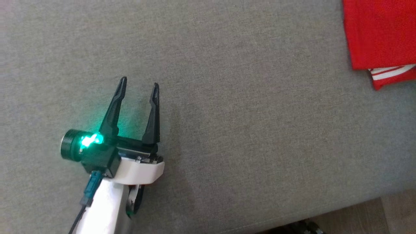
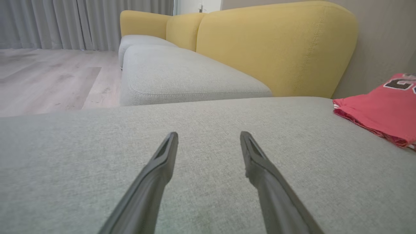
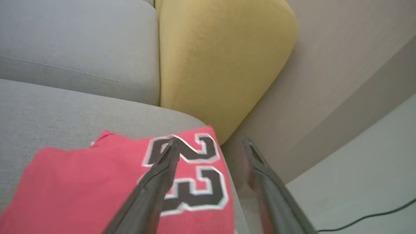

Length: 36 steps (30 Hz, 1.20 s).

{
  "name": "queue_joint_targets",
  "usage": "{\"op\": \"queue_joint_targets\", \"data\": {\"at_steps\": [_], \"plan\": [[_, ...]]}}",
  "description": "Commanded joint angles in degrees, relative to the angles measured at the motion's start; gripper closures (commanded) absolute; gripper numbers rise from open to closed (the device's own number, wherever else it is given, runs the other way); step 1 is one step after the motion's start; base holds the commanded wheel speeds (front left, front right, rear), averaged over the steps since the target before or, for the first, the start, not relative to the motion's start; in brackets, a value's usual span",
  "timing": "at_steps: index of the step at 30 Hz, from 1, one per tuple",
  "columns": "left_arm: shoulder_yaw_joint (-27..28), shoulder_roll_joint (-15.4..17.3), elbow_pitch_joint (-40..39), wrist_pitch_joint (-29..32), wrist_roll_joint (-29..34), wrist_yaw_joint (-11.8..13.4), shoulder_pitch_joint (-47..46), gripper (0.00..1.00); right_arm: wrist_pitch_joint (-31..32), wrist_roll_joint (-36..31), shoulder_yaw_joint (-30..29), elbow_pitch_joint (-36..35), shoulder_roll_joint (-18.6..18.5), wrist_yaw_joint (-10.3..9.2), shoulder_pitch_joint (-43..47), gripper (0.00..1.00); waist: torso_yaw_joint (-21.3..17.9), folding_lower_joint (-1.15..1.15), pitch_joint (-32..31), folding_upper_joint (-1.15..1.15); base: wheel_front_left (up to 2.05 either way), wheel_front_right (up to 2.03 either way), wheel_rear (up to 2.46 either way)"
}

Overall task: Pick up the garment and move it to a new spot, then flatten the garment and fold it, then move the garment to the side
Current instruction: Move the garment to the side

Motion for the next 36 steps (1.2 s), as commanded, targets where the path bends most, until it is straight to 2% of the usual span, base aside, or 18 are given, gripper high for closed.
{"op": "queue_joint_targets", "data": {"at_steps": [1, 2, 3, 8, 13, 19, 22, 27, 36], "plan": [[1.87, -0.05, -1.26, -0.46, 0.1, 0.12, -0.13, 0.0, -0.55, -0.84, 0.03, -2.23, -0.54, -0.04, 1.94, 0.0, 0.4, 0.0, -0.9, 0.0, 0.0, 0.0, 0.0], [1.98, -0.05, -1.14, -0.46, -0.4, 0.24, 0.02, 0.0, -0.75, -1.74, 0.43, -2.94, 0.95, -0.04, 2.34, 0.0, 0.63, 0.0, -1.54, 0.0, 0.0, 0.0, 0.0], [1.95, -0.06, -0.88, -0.46, -2.02, 0.32, 0.51, 0.0, -1.28, -3.0, 1.97, -4.05, 4.25, -0.04, 3.41, 0.0, 1.26, 0.0, -3.16, 0.0, 0.0, 0.0, 0.0], [1.87, -0.06, -1.54, -0.46, -7.36, -0.27, 2.6, 0.0, -4.36, -4.69, 8.19, -3.99, 12.35, -0.04, 6.71, 0.0, 3.59, 0.0, -8.19, 0.0, 0.0, 0.0, 0.0], [2.51, -0.07, -1.25, -0.46, -10.19, 0.05, 5.87, 0.0, -10.4, -2.96, 16.54, -0.02, 19.76, -0.04, 10.64, 0.0, 6.51, 0.0, -13.6, 0.0, 0.0, 0.0, 0.0], [3.89, -0.07, -1.45, -0.46, -10.79, 2.16, 10.02, 0.0, -20.15, -0.7, 23.14, 6.66, 26.48, -0.04, 15.35, 0.0, 10.34, 0.0, -20.61, 0.0, 0.0, 0.0, 0.0], [4.27, -0.07, -1.57, -0.46, -10.57, 2.65, 12.85, 0.0, -21.81, -1.21, 22.83, 8.27, 28.78, -0.04, 17.75, 0.0, 11.68, 0.0, -23.92, 0.0, 0.0, 0.0, 0.0], [4.78, -0.07, -1.69, -0.46, -9.48, 3.06, 17.07, 0.0, -21.97, -5.51, 18.1, -0.58, 31.7, -0.04, 24.14, 0.0, 13.67, 0.0, -28.32, 0.0, 0.0, 0.0, 0.0], [6.62, -0.07, -3.24, -0.46, -7.54, 3.07, 21.51, 0.0, -21.99, -11.32, 13.63, -7.89, 33.75, -0.04, 33.49, 0.0, 14.55, 0.0, -30.87, 0.0, 0.0, 0.0, 0.0]]}}
